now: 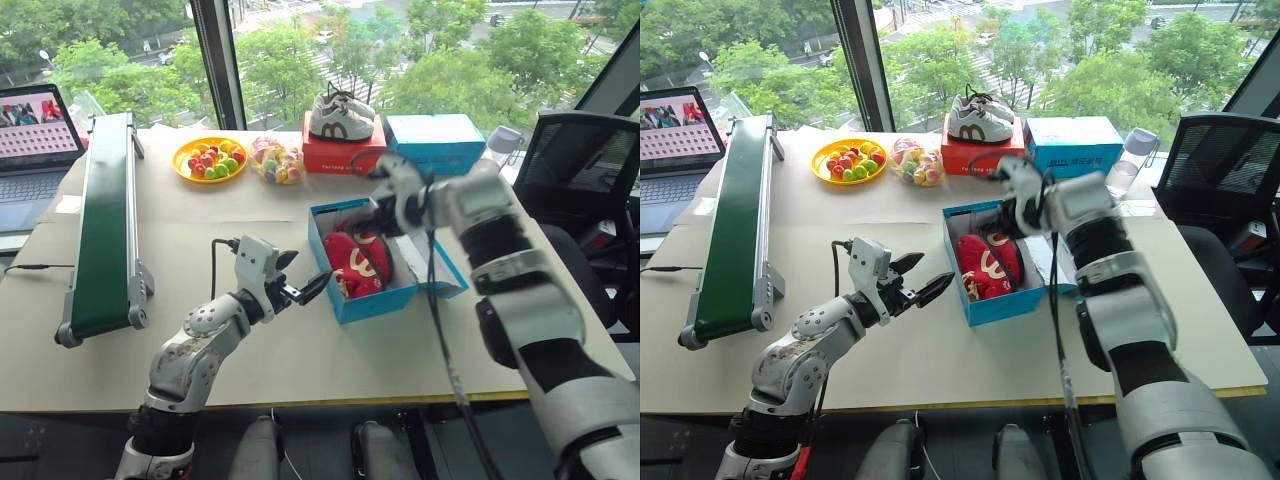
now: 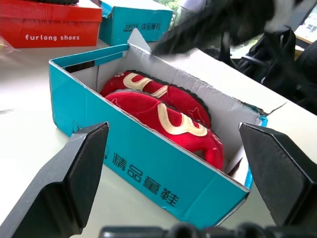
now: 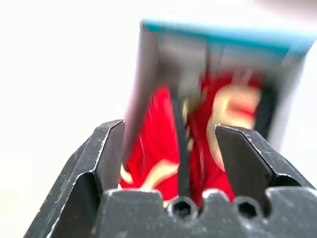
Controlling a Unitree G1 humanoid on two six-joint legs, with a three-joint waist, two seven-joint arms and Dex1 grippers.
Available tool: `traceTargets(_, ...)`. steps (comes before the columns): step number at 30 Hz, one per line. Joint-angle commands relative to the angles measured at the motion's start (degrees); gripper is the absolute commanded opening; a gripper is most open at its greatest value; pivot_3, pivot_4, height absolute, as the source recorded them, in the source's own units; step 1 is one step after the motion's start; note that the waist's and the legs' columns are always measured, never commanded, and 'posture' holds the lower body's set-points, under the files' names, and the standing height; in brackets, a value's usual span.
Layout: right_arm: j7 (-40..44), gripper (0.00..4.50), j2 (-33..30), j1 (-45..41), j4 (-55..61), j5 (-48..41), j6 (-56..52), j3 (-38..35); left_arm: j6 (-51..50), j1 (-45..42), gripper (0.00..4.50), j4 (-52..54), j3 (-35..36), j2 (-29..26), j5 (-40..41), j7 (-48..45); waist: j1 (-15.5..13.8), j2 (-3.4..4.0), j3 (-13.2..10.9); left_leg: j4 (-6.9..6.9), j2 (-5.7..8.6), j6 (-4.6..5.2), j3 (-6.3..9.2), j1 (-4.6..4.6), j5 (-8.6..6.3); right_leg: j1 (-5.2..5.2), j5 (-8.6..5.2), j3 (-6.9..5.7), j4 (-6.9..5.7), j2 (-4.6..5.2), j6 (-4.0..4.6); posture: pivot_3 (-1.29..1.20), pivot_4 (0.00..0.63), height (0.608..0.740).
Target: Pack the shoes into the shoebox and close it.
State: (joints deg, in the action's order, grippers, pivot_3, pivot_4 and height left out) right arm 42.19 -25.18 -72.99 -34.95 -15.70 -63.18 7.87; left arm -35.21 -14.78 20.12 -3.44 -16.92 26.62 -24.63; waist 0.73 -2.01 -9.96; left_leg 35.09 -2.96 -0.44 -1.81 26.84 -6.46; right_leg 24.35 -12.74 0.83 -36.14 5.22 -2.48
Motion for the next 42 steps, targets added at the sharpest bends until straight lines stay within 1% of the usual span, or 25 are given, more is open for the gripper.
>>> traceTargets(1,-1.46,3.5,-2.93,3.2,16.29,-5.51,-12.72,-6.99,0.73,-0.86,4.5,0.81,0.29,-0.52,-0.12,-1.06,-0.21,0.0,0.0,-0.06,0.02,0.02,0.0,0.1,-0.04,0.03,-0.05,-0.01,0.06,0.02,-0.04,0.0,0.15,0.733)
traceTargets(2,-1.98,3.5,-3.4,4.78,19.67,-6.43,-14.97,-8.39,0.71,-0.98,4.5,0.69,0.34,-0.62,-0.1,-1.18,-0.29,-0.01,0.01,-0.08,0.03,0.03,0.01,0.16,-0.1,0.05,-0.07,-0.02,0.08,0.03,-0.05,0.0,0.15,0.733)
traceTargets(6,-4.9,2.48,-4.61,13.57,32.17,-9.49,-23.13,-15.67,0.57,-1.51,4.5,0.28,0.07,-1.33,0.02,-2.28,-0.8,-0.01,0.0,-0.04,0.09,0.14,0.02,0.28,-0.22,0.06,-0.11,-0.04,0.15,0.07,-0.11,0.0,0.15,0.733)
traceTargets(7,-4.7,2.08,-5.98,17.18,35.78,-10.44,-24.74,-16.09,0.58,-1.62,4.5,0.14,-0.09,-1.52,0.02,-2.66,-0.91,-0.01,0.0,0.02,0.09,0.14,0.03,0.31,-0.22,0.06,-0.11,-0.05,0.16,0.07,-0.11,0.0,0.15,0.733)
traceTargets(9,-3.44,1.45,-9.6,24.14,41.42,-12.44,-26.82,-15.97,0.68,-1.75,4.5,-0.17,-0.43,-1.82,-0.01,-3.4,-1.31,-0.01,0.0,0.11,0.09,0.14,0.03,0.31,-0.22,0.03,-0.12,-0.05,0.15,0.07,-0.12,0.0,0.15,0.733)
traceTargets(10,-2.53,0.98,-11.91,27.38,43.53,-13.34,-26.84,-15.41,0.72,-1.74,4.5,-0.33,-0.49,-1.84,-0.04,-3.55,-1.35,-0.01,0.0,0.16,0.08,0.14,0.03,0.29,-0.22,-0.02,-0.12,-0.06,0.15,0.07,-0.12,0.0,0.15,0.733)
traceTargets(13,-0.09,0.14,-17.34,34.5,46.96,-15.6,-26.55,-15.25,0.81,-1.76,4.5,-0.76,-0.59,-1.99,-0.11,-4.0,-1.34,0.0,0.01,0.21,0.09,0.14,0.02,0.28,-0.22,-0.03,-0.12,-0.04,0.18,0.09,-0.13,0.0,0.15,0.733)
traceTargets(14,0.72,0.05,-18.96,36.72,47.37,-16.22,-26.13,-15.4,0.9,-1.8,4.5,-0.95,-0.67,-2.06,-0.13,-4.29,-1.35,0.0,0.01,0.24,0.09,0.14,0.02,0.27,-0.22,-0.02,-0.13,-0.01,0.18,0.09,-0.12,0.0,0.15,0.733)
traceTargets(16,0.99,0.05,-20.42,39.34,46.95,-17.07,-25.77,-16.09,1.18,-1.8,4.5,-1.28,-0.86,-2.13,-0.35,-4.7,-1.15,0.01,0.01,0.24,0.08,0.15,0.02,0.2,-0.22,-0.09,-0.15,-0.01,0.19,0.07,-0.12,0.0,0.15,0.733)
traceTargets(20,-5.85,0.05,-16.81,42.15,40.13,-13.08,-25.95,-20.77,2.11,-2.06,4.5,-1.83,-1.24,-2.26,-1.04,-5.35,-0.36,0.01,0.02,0.24,0.07,0.15,0.0,0.02,-0.21,-0.13,-0.18,0.09,0.15,0.05,-0.06,0.0,0.15,0.733)
traceTargets(23,-10.09,0.05,-12.24,42.49,36.5,-11.51,-27.76,-25.77,2.45,-2.44,4.5,-2.55,-1.27,-2.24,-1.45,-5.89,-0.56,0.0,0.03,0.24,0.09,0.15,0.02,-0.03,-0.21,-0.21,-0.18,0.09,0.13,0.03,-0.08,0.0,0.15,0.733)
traceTargets(25,-17.24,0.05,-6.63,39.73,28.5,-7.35,-25.26,-30.13,2.64,-3.16,4.5,-3.28,-1.41,-1.96,-1.71,-6.13,-0.43,-0.01,0.05,0.29,0.1,0.15,0.01,0.01,-0.21,-0.17,-0.17,0.12,0.12,0.04,-0.09,0.0,0.15,0.733)
traceTargets(27,-21.24,0.05,-4.43,38.26,22.6,-4.64,-22.59,-31.45,2.55,-3.85,4.5,-3.77,-1.44,-1.56,-1.91,-6.08,-0.38,-0.01,0.06,0.35,0.09,0.16,0.02,0.0,-0.21,-0.21,-0.16,0.13,0.09,0.0,-0.11,0.0,0.15,0.733)
traceTargets(29,-25.15,0.05,-3.39,36.5,16.17,-2.33,-18.95,-32.75,2.37,-4.24,4.5,-3.72,-1.26,-1.41,-1.88,-6.1,-0.43,-0.01,0.07,0.38,0.1,0.16,0.02,0.04,-0.21,-0.18,-0.15,0.13,0.08,0.01,-0.14,0.0,0.15,0.733)
traceTargets(32,-29.49,0.05,-1.5,32.89,8.33,-1.9,-14.58,-37.42,2.63,-3.99,4.5,-3.51,-1.16,-1.57,-1.91,-6.35,-0.39,0.02,0.08,0.4,0.13,0.16,0.01,0.07,-0.21,-0.2,-0.16,0.13,0.09,0.02,-0.18,0.0,0.15,0.733)
traceTargets(34,-33.51,0.05,-0.71,30.16,2.26,-1.88,-10.73,-41.22,2.98,-3.66,4.5,-3.59,-1.17,-1.63,-2.1,-6.38,-0.2,0.02,0.09,0.45,0.13,0.16,0.02,0.08,-0.21,-0.22,-0.14,0.13,0.09,0.02,-0.21,0.0,0.15,0.733)
traceTargets(36,-38.62,0.05,0.03,27.91,-3.83,-2.58,-3.79,-45.77,3.13,-3.38,4.5,-3.34,-1.09,-1.52,-2.14,-6.17,0.04,0.02,0.09,0.49,0.12,0.16,0.02,0.04,-0.21,-0.27,-0.13,0.13,0.08,0.01,-0.21,0.0,0.15,0.733)
traceTargets(40,-45.73,0.05,2.77,24.48,-11.61,-8.43,7.94,-55.92,2.89,-3.17,4.5,-2.61,-1.04,-1.32,-2.06,-5.72,0.1,0.02,0.1,0.64,0.11,0.16,0.02,-0.03,-0.21,-0.41,-0.08,0.13,0.1,0.02,-0.27,0.0,0.15,0.733)
traceTargets(42,-46.0,0.05,5.14,22.68,-12.81,-13.68,16.37,-61.51,2.8,-3.09,4.5,-2.37,-1.15,-1.49,-2.13,-5.79,0.36,0.0,0.11,0.69,0.11,0.16,0.02,-0.02,-0.21,-0.44,-0.05,0.13,0.11,0.02,-0.31,0.0,0.15,0.733)
